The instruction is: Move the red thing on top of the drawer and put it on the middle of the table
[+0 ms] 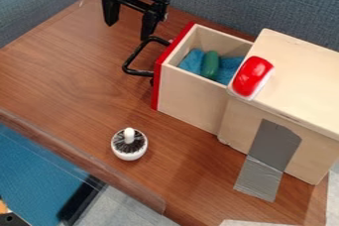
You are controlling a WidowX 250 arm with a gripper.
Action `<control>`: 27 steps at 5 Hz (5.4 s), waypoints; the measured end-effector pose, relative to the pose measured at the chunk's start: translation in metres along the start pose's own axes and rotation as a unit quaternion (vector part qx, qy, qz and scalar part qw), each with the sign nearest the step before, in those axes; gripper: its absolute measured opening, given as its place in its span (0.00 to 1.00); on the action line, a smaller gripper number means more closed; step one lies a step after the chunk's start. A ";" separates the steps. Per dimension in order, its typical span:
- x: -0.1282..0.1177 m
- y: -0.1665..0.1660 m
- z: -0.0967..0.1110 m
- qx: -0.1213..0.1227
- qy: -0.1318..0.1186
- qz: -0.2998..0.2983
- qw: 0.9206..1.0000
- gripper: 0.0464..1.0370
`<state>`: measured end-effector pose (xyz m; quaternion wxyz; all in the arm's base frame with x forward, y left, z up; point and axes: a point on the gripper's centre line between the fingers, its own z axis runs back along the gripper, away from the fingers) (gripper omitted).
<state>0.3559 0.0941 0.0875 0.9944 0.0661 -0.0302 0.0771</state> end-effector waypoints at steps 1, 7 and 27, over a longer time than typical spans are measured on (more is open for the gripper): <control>-0.001 -0.001 -0.010 0.000 0.014 0.002 1.000 0.96; -0.026 -0.174 0.102 -0.050 -0.062 -0.165 0.983 0.96; -0.111 0.035 -0.006 -0.034 -0.047 0.029 0.998 0.96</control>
